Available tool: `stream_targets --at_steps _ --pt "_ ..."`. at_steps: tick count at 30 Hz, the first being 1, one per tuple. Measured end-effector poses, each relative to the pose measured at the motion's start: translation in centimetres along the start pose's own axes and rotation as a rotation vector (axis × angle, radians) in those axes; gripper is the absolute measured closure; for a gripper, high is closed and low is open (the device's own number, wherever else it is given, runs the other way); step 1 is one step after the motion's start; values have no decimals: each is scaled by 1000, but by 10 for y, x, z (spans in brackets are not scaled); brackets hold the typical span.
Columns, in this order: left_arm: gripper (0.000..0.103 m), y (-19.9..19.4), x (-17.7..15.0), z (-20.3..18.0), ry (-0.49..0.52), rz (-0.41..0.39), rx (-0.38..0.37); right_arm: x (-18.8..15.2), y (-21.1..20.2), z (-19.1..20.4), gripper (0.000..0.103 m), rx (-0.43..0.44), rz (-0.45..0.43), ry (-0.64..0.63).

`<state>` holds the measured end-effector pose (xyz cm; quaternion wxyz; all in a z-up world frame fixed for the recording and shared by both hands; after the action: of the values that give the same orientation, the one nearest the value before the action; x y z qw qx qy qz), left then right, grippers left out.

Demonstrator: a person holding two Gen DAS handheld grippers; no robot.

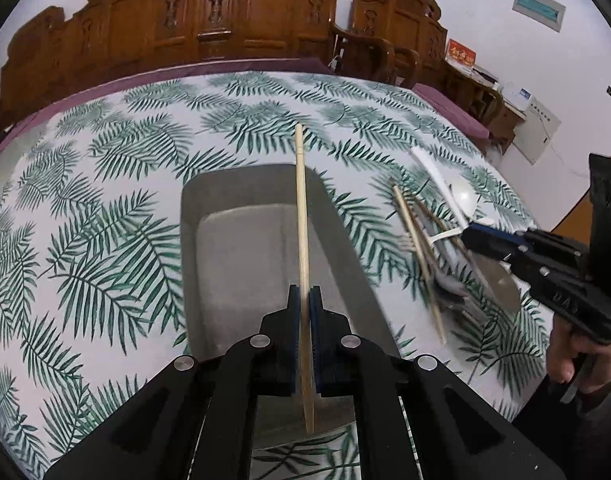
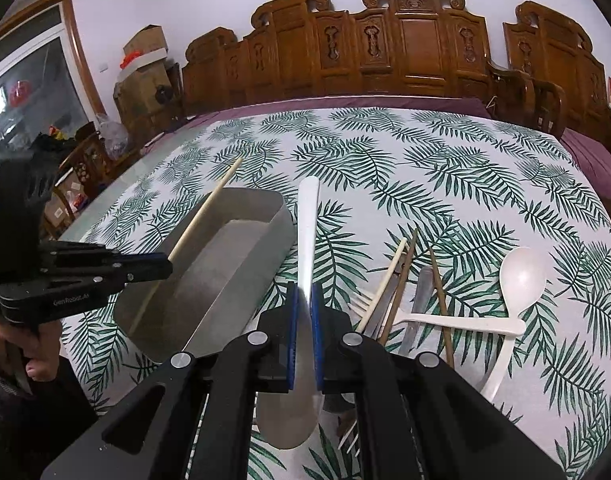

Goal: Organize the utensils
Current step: 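Carry the chopstick and spoon into the grey tray and open both grippers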

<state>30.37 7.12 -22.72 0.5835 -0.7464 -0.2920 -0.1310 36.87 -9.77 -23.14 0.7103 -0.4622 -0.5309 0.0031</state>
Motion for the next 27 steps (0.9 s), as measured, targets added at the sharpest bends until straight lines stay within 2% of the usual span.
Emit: stream_targets --at_steps 14,27 --pt "99 26 -1 30 -31 50 98 8 6 15 95 35 -11 -20" --pt "98 -10 19 36 -35 -50 75 37 17 48 95 73 -18 9"
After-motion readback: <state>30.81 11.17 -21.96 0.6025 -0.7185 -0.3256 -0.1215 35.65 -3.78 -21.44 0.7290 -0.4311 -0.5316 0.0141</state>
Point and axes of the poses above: each gripper's, at about its wrist camera, not at the fingertips, and y roughly the way its jaws point, z to its left, x to its top, the point moved 5 cm from there along y, roughly the way its jaws point, and after that the axes turned 13 degrees about -y, right-handed, at the moved point
